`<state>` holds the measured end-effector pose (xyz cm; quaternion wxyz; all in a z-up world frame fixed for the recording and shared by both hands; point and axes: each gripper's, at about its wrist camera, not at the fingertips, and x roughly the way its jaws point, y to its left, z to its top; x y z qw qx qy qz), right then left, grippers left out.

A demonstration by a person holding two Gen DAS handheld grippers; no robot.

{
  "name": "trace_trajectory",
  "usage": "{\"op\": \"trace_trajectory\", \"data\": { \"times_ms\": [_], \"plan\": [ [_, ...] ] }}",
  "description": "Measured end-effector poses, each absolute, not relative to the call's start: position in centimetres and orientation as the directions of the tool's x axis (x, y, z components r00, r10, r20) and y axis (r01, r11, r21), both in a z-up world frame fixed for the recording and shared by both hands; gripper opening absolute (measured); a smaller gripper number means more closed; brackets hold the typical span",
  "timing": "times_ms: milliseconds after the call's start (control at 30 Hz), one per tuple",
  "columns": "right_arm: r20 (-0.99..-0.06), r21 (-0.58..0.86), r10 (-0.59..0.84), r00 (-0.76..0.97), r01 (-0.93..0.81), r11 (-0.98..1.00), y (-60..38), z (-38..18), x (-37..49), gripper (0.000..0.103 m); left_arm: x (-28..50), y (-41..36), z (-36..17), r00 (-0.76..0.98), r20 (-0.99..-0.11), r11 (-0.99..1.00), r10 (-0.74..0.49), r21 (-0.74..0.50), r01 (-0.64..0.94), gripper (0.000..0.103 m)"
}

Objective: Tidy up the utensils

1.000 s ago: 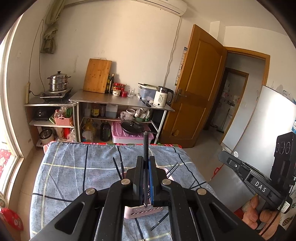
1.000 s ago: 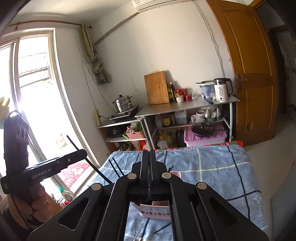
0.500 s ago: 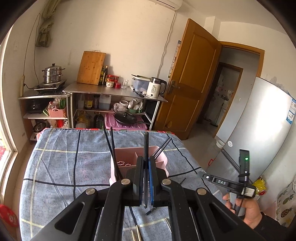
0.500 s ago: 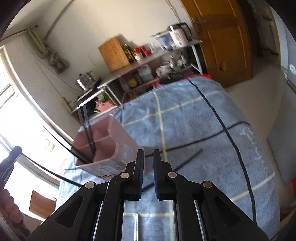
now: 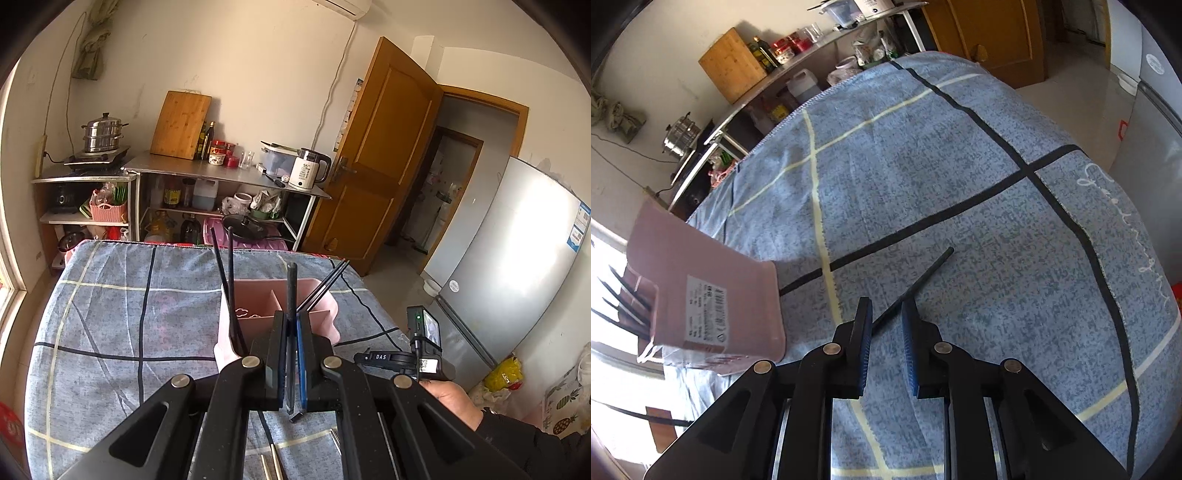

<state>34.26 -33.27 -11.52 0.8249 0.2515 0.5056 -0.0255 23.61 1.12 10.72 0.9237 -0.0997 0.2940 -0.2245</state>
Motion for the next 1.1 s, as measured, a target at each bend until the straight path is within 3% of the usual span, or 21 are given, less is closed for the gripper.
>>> {"op": "trace_trajectory", "data": {
  "times_ms": [333, 600, 767, 1100],
  "plan": [
    [-0.913, 0.191, 0.033, 0.407, 0.355, 0.915, -30.9, -11.2, 37.1, 0.017, 24.5, 2.3, 9.9, 0.722, -0.495, 0.873, -0.483, -0.343, 0.348, 0.005],
    [-0.910, 0.076, -0.053, 0.412, 0.290, 0.954, -29.3, -11.3, 38.5, 0.015, 24.5, 2.5, 9.4, 0.712, -0.500, 0.866, -0.493, -0.358, 0.349, 0.005],
    [-0.894, 0.197, 0.056, 0.445, 0.278, 0.940, -30.5, -11.0, 37.3, 0.005, 24.2, 2.3, 9.7, 0.714, -0.501, 0.869, -0.489, -0.348, 0.351, 0.005],
    [-0.754, 0.373, 0.204, 0.624, 0.150, 0.916, -31.5, -5.3, 32.4, 0.004, 23.1, 1.4, 10.3, 0.713, -0.514, 0.878, -0.476, -0.326, 0.352, 0.005]
  ]
}}
